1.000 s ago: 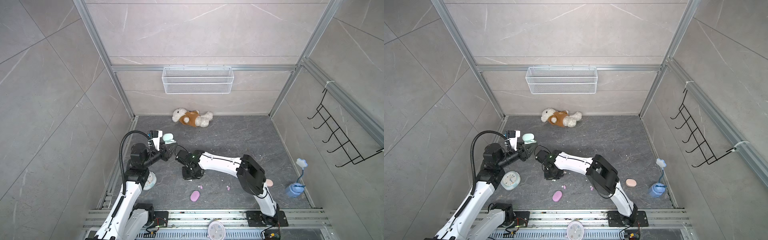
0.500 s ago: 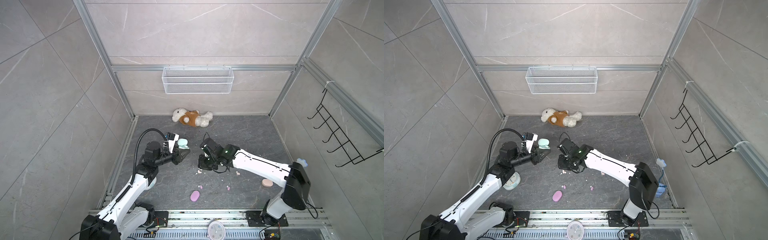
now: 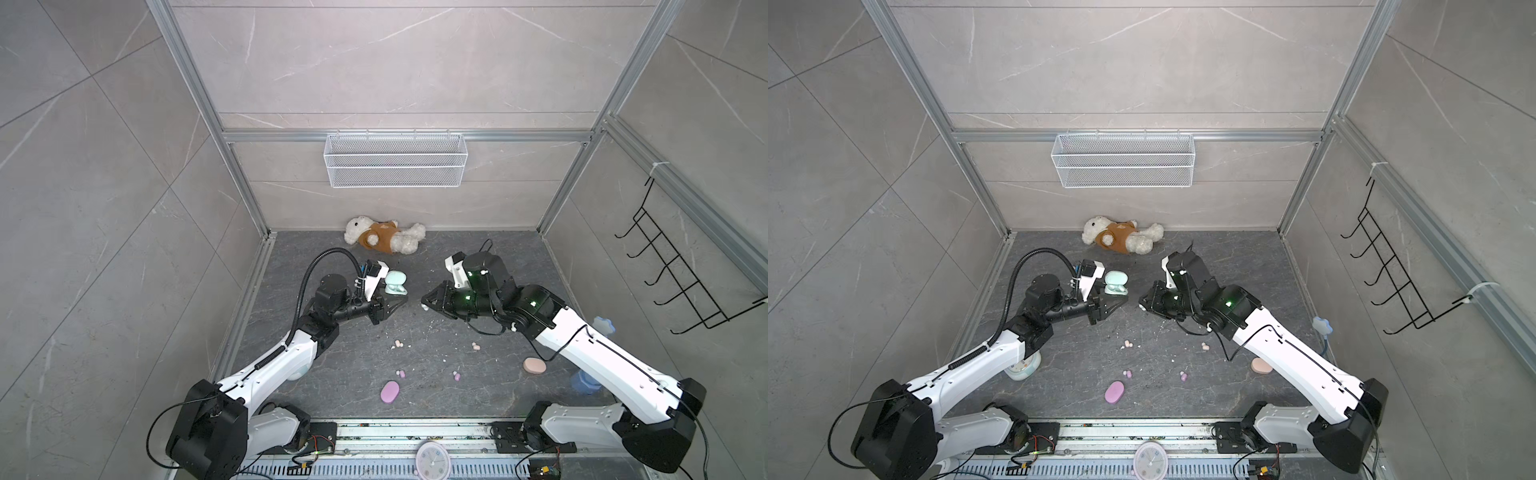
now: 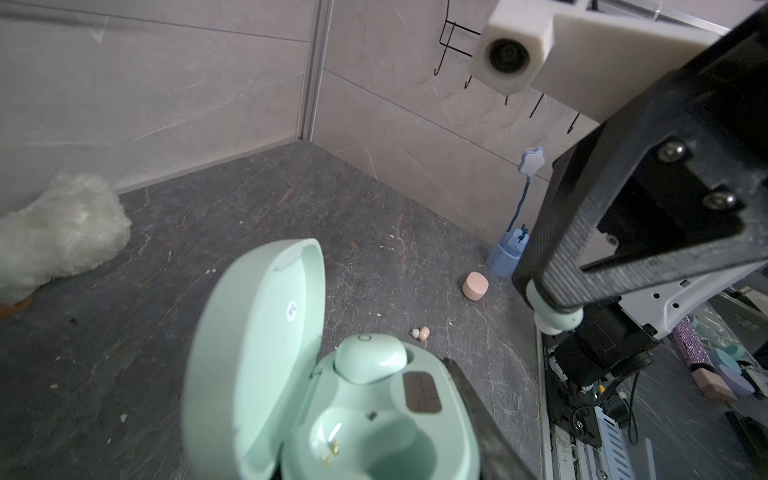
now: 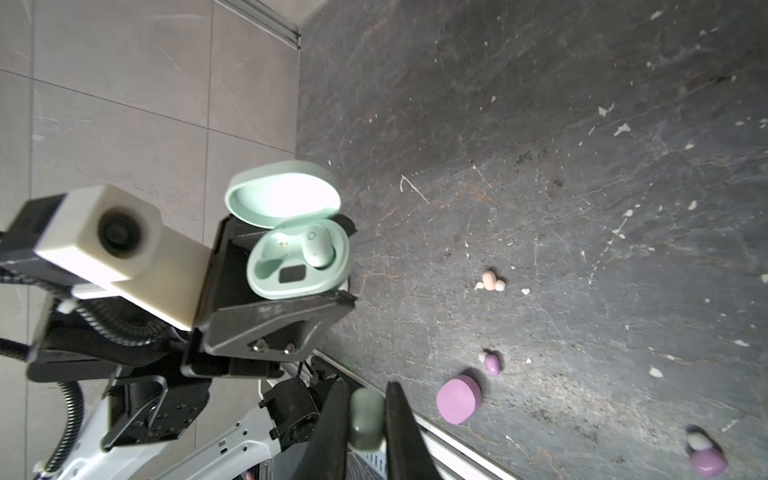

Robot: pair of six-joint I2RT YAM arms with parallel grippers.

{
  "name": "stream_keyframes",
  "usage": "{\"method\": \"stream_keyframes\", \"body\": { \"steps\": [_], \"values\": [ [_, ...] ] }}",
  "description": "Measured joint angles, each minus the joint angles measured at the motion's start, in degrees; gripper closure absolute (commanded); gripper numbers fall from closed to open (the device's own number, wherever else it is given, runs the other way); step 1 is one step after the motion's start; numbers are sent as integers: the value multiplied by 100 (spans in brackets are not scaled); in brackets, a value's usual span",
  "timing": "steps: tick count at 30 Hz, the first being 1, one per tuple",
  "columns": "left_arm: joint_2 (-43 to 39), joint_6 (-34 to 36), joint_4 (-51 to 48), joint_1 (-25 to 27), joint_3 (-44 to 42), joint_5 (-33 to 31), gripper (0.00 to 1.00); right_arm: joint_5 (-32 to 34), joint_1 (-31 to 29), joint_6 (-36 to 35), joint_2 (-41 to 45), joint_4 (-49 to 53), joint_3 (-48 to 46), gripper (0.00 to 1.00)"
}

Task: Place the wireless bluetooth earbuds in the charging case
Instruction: 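Lift the earbud and carry it with the right gripper to the case, then lower the earbud into the empty case slot with the right gripper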

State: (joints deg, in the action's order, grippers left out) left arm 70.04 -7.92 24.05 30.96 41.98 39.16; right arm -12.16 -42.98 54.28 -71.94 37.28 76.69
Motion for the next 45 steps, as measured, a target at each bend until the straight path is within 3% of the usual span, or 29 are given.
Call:
{"method": "stream_keyframes", "body": {
  "steps": [17,45],
  "values": [
    [695,348,1202,673,485,326,81,-420,177,17,-50,-341,721,82],
    [562,321,1786,763,483,341,81,-678,177,317,-76,-903,514,82]
  ]
}}
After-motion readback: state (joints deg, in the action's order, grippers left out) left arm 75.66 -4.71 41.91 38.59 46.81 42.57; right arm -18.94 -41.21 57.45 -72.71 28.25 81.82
